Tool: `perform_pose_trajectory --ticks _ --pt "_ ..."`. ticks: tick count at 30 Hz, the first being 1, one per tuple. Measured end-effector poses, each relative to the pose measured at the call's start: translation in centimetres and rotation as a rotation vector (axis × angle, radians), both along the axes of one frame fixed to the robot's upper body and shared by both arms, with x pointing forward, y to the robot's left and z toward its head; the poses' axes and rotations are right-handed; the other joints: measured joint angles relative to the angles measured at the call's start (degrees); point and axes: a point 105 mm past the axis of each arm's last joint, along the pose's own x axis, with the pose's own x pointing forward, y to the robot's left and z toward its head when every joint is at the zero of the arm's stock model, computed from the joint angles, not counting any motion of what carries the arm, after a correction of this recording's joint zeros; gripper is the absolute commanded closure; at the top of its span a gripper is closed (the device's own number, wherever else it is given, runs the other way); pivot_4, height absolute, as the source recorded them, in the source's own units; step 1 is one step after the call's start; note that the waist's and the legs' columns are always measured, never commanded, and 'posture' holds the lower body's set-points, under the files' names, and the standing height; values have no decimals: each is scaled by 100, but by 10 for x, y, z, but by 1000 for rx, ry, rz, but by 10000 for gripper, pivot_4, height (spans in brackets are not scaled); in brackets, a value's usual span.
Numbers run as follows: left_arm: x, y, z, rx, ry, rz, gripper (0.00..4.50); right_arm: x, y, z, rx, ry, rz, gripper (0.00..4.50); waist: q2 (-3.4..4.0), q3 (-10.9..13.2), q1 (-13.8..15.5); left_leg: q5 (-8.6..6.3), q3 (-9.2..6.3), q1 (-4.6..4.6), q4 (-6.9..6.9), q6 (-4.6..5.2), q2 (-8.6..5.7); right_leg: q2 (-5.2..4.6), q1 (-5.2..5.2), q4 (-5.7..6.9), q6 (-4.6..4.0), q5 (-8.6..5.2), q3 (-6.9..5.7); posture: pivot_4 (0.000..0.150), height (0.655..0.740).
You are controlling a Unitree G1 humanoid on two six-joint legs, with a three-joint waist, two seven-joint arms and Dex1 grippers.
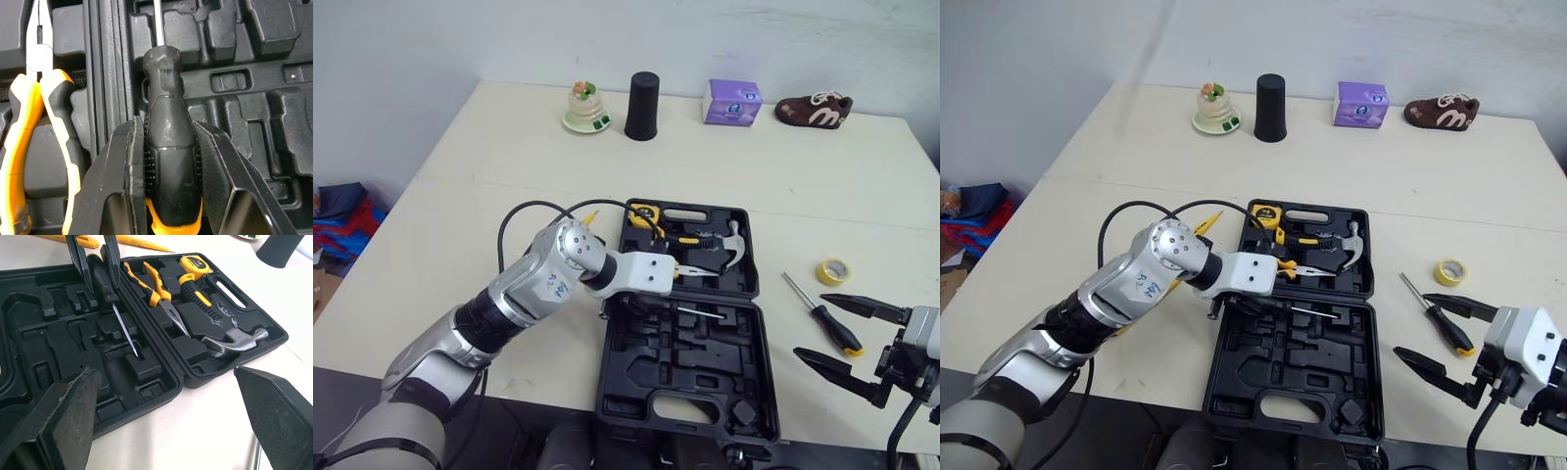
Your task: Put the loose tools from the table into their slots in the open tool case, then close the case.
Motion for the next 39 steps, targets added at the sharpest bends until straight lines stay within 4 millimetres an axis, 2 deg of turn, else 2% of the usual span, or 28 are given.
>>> perform_pose_trajectory --ticks 5,7,11,14,20,21,22,24,28,32,39 --pt "1 -1 0 -1 -6 2 34745 0 0 -1 -4 -1 2 0 1 0 2 4 -4 -1 2 3 -3 -1 0 3 1 1 -1 1500 7400" --pt "0 -2 0 -4 -7 1 24367 0 1 -1 -3 0 4 0 0 0 3 4 -6 -2 2 4 -3 -1 0 3 1 1 -1 1500 7400" --pt "-2 -11 1 -39 -8 -21 7349 0 2 -3 -1 5 11 0 1 0 5 5 -13 -10 8 5 -4 -2 0 3 3 2 -6 1500 7400" --pt "0 -12 11 -93 -8 -19 7349 1 1 -2 0 1 11 0 1 -1 -2 5 -18 -13 8 5 -3 -2 0 3 3 2 -10 1500 7400" --pt "-7 -22 38 -315 16 -108 7349 1 0 -3 2 1 12 0 5 -3 -3 6 -22 -14 9 3 -3 -2 0 3 3 2 -14 1500 7400" --pt "-6 -20 38 -362 25 -120 12765 1 0 -3 4 -1 13 0 10 -5 -7 6 -21 -13 9 2 -3 -1 0 3 3 2 -14 1500 7400" --pt "-7 -18 36 -403 43 -128 15565 2 0 -4 6 -1 13 0 11 -6 -11 7 -20 -12 9 2 -3 -2 0 4 3 2 -14 1500 7400" --pt "-9 -16 27 -460 89 -141 24964 2 1 -7 11 5 13 0 13 -7 -7 8 -22 -13 10 1 -3 0 0 5 3 2 -17 1500 7400" --pt "-7 -15 10 -522 130 -110 43790 3 -3 -10 16 10 2 0 13 -8 4 7 -21 -14 16 5 -8 -3 2 6 7 4 -16 1500 7400" --pt "-3 -12 -10 -547 163 -30 44575 3 -5 -12 15 11 -7 0 14 -8 4 7 -22 -14 14 5 -7 -3 2 5 8 5 -17 1500 7400" --pt "5 -11 -25 -495 115 15 44575 -1 -5 -15 22 15 -13 0 16 -9 -3 7 -22 -13 13 5 -7 -3 2 5 8 5 -17 1500 7400"
